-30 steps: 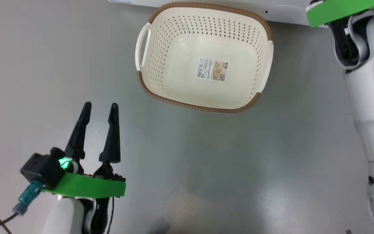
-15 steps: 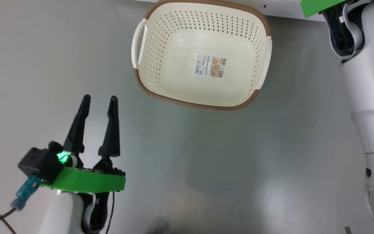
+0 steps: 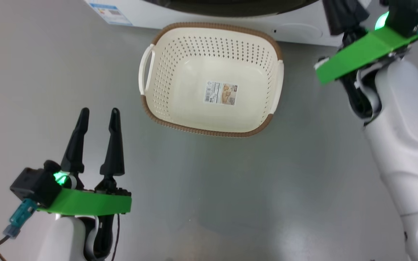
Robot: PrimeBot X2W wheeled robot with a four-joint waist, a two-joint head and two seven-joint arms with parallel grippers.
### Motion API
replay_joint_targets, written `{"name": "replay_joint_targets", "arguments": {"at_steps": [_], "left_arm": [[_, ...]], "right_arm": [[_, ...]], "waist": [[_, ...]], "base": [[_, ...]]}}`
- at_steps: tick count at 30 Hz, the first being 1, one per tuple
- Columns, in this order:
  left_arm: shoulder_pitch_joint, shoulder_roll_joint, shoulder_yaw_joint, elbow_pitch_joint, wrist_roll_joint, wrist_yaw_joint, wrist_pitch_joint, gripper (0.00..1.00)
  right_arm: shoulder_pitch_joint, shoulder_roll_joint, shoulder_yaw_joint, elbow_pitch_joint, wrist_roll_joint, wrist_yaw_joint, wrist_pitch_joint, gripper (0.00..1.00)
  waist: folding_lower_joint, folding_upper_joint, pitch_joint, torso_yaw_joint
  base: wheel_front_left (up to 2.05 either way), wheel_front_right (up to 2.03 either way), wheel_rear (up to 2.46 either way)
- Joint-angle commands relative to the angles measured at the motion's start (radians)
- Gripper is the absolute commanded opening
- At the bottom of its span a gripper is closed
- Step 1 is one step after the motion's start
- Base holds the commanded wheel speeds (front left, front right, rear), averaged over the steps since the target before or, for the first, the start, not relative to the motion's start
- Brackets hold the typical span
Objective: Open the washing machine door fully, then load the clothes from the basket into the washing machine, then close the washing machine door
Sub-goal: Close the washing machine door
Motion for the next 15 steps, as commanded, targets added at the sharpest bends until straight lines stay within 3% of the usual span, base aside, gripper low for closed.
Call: {"name": "replay_joint_targets", "arguments": {"at_steps": [1,5,6,7,8,15], "left_arm": [[0.024,0.026,0.040,-0.024,0.014,-0.003,-0.008,1.00],[0.043,0.026,0.057,-0.028,0.029,-0.003,-0.008,1.00],[0.048,0.026,0.062,-0.029,0.034,-0.003,-0.008,1.00],[0.054,0.026,0.067,-0.030,0.039,-0.003,-0.008,1.00],[0.060,0.026,0.073,-0.030,0.044,-0.003,-0.008,1.00],[0.103,0.026,0.101,-0.033,0.078,-0.003,-0.008,1.00]], "right_arm": [[0.049,0.025,0.017,-0.037,0.010,-0.003,-0.004,0.00],[0.137,0.030,0.012,-0.064,0.018,-0.003,-0.004,0.00],[0.159,0.032,0.008,-0.071,0.015,-0.003,-0.004,0.30],[0.181,0.035,0.003,-0.077,0.012,-0.003,-0.004,0.85],[0.202,0.041,-0.006,-0.083,0.013,-0.003,-0.004,1.00],[0.343,0.082,-0.067,-0.126,0.011,-0.003,-0.004,1.00]], "waist": [[0.0000,0.0000,-0.033,-0.021],[0.0000,0.0000,-0.078,-0.043],[0.0000,0.0000,-0.090,-0.050],[0.0000,0.0000,-0.103,-0.056],[0.0000,0.0000,-0.116,-0.063],[0.0000,0.0000,-0.199,-0.110]], "base": [[0.00,0.00,0.00],[0.00,0.00,0.00],[0.00,0.00,0.00],[0.00,0.00,0.00],[0.00,0.00,0.00],[0.00,0.00,0.00]]}}
